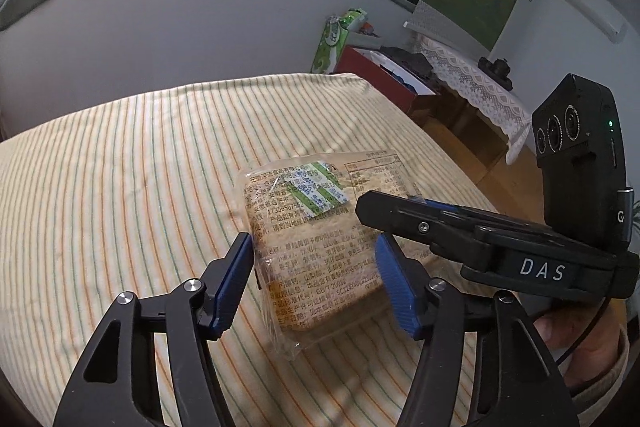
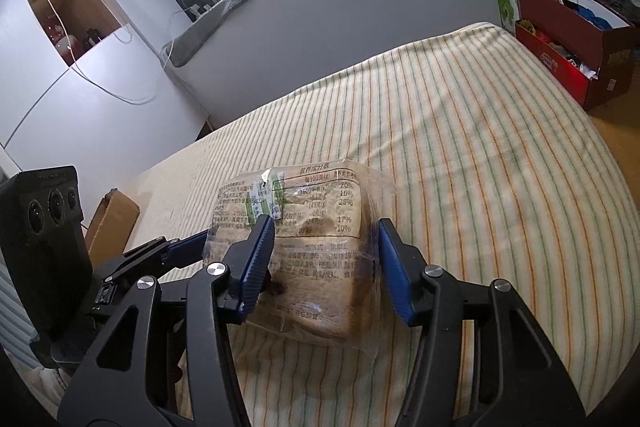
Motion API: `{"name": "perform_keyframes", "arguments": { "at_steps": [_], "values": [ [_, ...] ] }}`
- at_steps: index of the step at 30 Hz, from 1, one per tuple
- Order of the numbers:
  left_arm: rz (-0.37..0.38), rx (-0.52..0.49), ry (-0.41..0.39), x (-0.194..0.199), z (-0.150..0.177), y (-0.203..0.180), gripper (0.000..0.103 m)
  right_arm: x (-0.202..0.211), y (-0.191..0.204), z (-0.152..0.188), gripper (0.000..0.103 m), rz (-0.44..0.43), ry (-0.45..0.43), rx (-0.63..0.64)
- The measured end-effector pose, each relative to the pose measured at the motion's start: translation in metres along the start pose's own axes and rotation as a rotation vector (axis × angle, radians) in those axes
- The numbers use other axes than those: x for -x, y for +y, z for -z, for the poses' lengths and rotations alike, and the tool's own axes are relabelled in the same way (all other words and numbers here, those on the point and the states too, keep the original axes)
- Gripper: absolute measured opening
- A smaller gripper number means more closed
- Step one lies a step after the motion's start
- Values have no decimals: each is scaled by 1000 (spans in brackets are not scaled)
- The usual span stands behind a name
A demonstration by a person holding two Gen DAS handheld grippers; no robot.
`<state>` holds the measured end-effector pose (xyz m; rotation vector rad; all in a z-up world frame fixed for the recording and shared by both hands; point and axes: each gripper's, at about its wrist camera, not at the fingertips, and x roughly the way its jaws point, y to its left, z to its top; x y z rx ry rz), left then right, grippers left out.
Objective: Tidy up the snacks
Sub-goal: 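Carry the bread loaf with the right tool over the box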
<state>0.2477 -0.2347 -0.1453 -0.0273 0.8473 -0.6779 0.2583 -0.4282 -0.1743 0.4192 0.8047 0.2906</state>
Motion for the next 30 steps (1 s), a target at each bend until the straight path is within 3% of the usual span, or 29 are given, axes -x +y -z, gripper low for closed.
{"name": "perform_keyframes", "arguments": {
  "at_steps": [7, 19, 30],
  "values": [
    [-10, -17, -41, 24, -3, -12, 61, 32, 26, -4, 55, -10, -44, 43],
    [-28, -54, -182, 116, -2, -24, 61, 97, 116, -1, 55, -9, -135, 153],
    [-59, -46, -261, 181, 14, -11, 61, 113, 183, 16, 54, -38, -154, 217]
  ]
}}
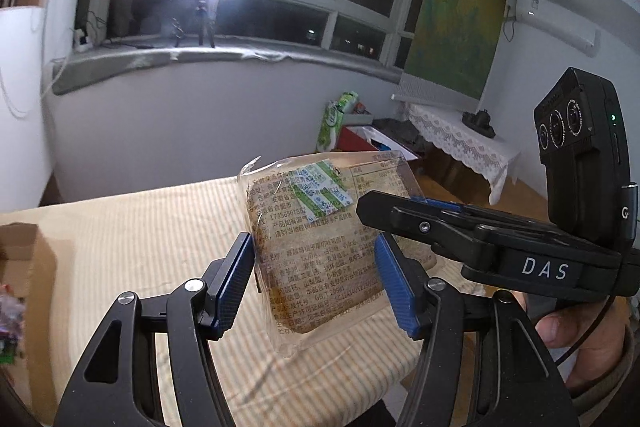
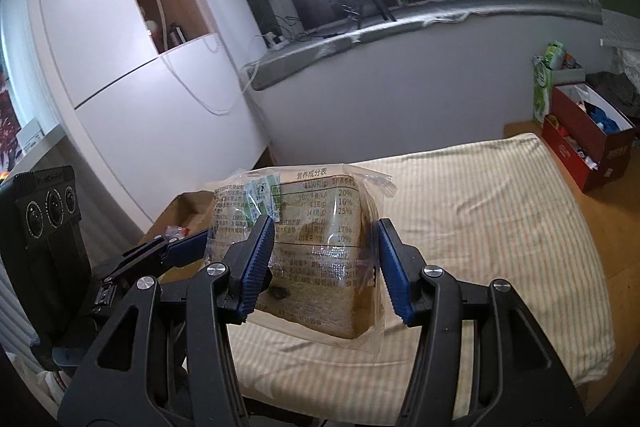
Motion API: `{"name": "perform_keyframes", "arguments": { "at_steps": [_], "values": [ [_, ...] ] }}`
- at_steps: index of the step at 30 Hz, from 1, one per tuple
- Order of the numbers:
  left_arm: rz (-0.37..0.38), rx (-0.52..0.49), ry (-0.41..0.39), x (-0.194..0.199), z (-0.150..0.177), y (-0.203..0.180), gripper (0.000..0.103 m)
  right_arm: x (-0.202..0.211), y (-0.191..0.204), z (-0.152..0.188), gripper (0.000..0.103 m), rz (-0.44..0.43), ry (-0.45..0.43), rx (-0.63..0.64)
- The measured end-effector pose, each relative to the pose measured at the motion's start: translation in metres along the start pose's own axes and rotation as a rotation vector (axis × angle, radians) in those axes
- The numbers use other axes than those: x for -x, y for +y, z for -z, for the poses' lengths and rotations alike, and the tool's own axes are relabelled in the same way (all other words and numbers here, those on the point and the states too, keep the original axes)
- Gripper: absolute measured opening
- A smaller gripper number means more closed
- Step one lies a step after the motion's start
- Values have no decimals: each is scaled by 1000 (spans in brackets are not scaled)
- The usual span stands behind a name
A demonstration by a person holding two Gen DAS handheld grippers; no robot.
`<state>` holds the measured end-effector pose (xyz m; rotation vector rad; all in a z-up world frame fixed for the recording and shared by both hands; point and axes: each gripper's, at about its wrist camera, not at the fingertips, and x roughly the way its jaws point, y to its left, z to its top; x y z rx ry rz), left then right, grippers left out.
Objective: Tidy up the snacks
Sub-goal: 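Carry the bread loaf with the right tool over the box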
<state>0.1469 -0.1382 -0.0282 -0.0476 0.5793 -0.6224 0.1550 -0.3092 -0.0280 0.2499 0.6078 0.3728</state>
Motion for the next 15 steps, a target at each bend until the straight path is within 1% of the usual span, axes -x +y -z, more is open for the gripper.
{"name": "perform_keyframes", "arguments": {
  "at_steps": [6, 15],
  "values": [
    [-46, 15, -32, 28, 4, 16, 61, -12, 47, 1, 54, -51, 7, 47],
    [-176, 57, -79, 80, 16, 61, 61, -49, 122, 6, 54, -165, 39, 122]
  ]
}}
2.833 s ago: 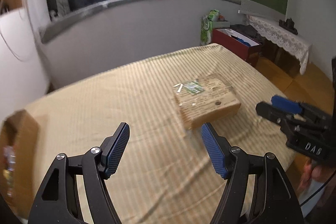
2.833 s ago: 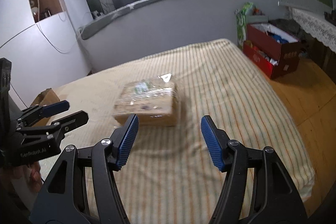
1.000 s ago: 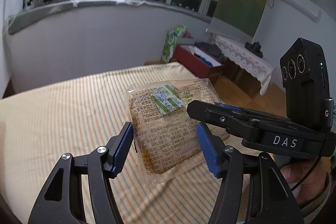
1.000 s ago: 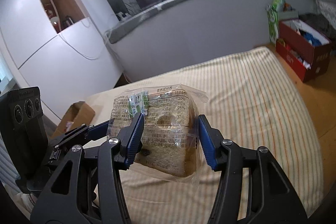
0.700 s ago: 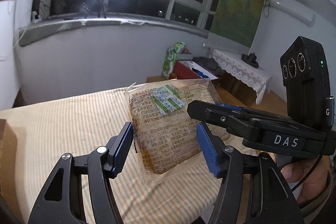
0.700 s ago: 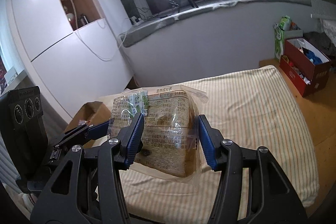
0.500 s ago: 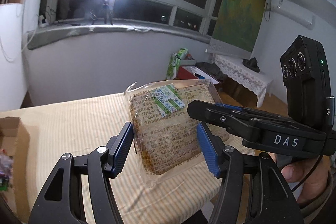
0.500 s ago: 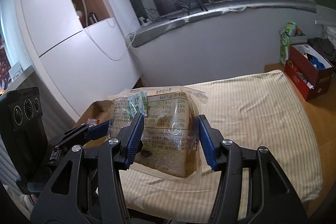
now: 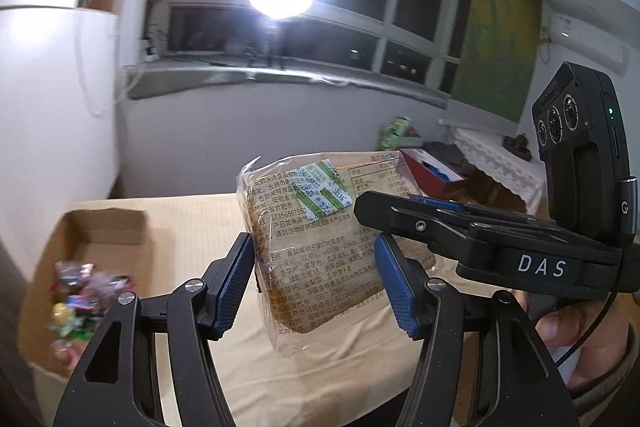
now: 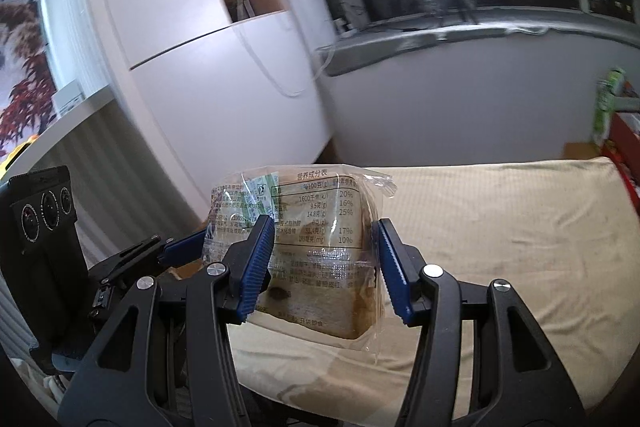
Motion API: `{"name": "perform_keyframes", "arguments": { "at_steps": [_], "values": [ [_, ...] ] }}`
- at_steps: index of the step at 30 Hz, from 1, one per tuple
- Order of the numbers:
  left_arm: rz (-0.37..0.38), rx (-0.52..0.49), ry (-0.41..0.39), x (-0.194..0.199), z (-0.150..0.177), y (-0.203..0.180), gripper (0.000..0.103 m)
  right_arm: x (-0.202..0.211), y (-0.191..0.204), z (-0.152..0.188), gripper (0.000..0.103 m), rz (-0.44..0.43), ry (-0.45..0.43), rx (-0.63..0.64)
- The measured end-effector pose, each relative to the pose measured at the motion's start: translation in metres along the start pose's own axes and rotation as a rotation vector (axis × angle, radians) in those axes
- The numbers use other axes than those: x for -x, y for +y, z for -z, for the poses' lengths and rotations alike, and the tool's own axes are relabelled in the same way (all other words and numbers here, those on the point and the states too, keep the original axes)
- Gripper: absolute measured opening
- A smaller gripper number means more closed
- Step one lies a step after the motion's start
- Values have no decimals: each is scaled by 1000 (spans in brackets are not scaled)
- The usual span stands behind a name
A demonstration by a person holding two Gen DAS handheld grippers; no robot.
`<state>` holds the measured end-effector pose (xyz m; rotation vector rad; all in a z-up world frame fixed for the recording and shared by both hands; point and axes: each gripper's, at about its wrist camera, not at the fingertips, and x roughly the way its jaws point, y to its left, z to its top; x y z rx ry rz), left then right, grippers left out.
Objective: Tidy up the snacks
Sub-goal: 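Carry the bread loaf with the right tool over the box, then open the right tool to drop the bread loaf into the box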
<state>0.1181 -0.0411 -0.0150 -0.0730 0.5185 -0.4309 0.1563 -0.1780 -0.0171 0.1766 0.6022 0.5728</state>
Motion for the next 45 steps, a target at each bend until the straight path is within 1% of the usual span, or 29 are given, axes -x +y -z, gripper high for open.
{"name": "perform_keyframes", "arguments": {
  "at_steps": [6, 13, 17, 23, 29, 31, 32, 33, 34, 35, 36, 37, 42, 45],
  "values": [
    [-77, 42, -23, 30, 9, 44, 61, -34, 36, -4, 54, -55, 34, 48],
    [-134, 80, -40, 52, 14, 78, 61, -63, 72, -8, 54, -104, 58, 86],
    [-162, 97, -48, 62, 16, 97, 61, -82, 86, -10, 54, -129, 78, 102],
    [-206, 140, -33, 60, 21, 130, 61, -135, 104, -10, 54, -180, 137, 110],
    [-248, 198, 10, 46, 31, 173, 61, -194, 107, -2, 54, -220, 214, 102],
    [-263, 220, 34, 38, 35, 187, 61, -215, 106, 4, 54, -224, 255, 109],
    [-283, 226, 47, 35, 38, 193, 62, -222, 106, 7, 54, -208, 265, 119],
    [-318, 220, 62, 31, 41, 199, 68, -228, 105, 10, 55, -167, 266, 138],
    [-358, 211, 80, 28, 44, 201, 81, -233, 104, 13, 59, -108, 258, 164],
    [-406, 201, 99, 26, 47, 203, 85, -235, 105, 16, 60, -60, 244, 192],
    [-442, 196, 108, 25, 49, 206, 86, -234, 104, 18, 60, -43, 232, 208],
    [-454, 196, 111, 25, 50, 208, 86, -233, 104, 18, 60, -38, 215, 220],
    [-461, 194, 99, 25, 50, 210, 86, -221, 107, 17, 61, -2, 166, 253],
    [-463, 199, 96, 27, 52, 211, 86, -215, 110, 16, 64, -1, 151, 262]
  ]
}}
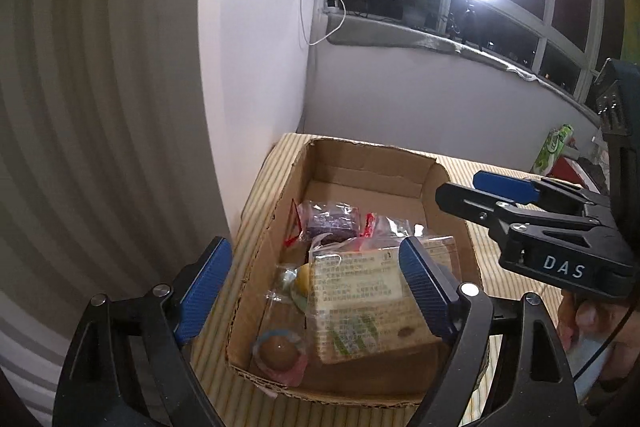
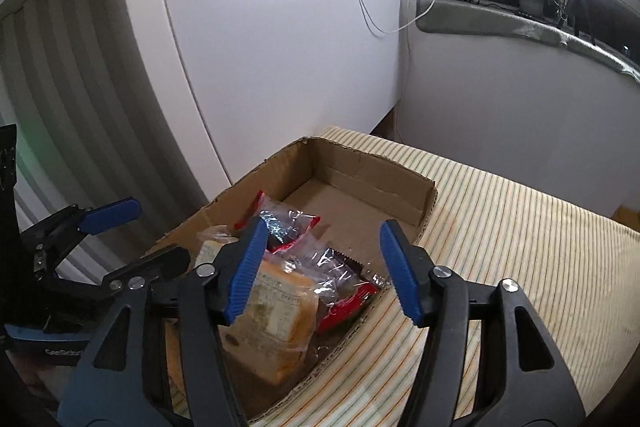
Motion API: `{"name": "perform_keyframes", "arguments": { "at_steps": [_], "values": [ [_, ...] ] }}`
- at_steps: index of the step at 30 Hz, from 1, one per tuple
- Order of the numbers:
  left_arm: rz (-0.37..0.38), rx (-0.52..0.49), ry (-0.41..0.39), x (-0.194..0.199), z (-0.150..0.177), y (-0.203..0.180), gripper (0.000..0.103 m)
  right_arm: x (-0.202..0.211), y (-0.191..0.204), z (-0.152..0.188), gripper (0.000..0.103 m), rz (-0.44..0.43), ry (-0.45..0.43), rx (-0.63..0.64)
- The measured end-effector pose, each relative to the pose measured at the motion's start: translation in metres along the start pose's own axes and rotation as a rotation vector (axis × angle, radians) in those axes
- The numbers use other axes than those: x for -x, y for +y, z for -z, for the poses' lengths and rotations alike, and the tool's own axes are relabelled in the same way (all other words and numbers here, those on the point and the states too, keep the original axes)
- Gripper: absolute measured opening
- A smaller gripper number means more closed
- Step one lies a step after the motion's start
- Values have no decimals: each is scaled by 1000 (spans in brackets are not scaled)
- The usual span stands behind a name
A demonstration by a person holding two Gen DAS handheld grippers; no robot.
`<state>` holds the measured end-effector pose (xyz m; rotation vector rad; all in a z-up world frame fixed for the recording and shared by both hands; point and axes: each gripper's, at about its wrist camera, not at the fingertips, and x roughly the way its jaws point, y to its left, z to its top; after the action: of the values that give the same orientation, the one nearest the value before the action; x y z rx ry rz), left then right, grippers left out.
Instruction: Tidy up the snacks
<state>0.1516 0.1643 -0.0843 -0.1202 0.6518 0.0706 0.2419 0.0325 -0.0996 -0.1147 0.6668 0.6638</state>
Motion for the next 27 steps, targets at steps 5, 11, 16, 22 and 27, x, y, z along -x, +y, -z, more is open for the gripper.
{"name": "perform_keyframes", "arguments": {
  "at_steps": [5, 11, 16, 22, 27],
  "values": [
    [-8, -5, -4, 4, -1, -4, 86, 22, 7, 1, 66, 24, -35, 22],
    [-9, -17, -41, 22, -6, -19, 86, 60, -2, 5, 82, 93, -97, 7],
    [-5, -42, -70, 38, -8, -39, 86, 98, -15, 15, 90, 169, -144, 5],
    [21, -112, -95, 54, -8, -82, 86, 157, -51, 38, 103, 245, -213, -71],
    [61, -187, -122, 70, -5, -128, 89, 205, -80, 61, 103, 306, -251, -125]
  ]
}}
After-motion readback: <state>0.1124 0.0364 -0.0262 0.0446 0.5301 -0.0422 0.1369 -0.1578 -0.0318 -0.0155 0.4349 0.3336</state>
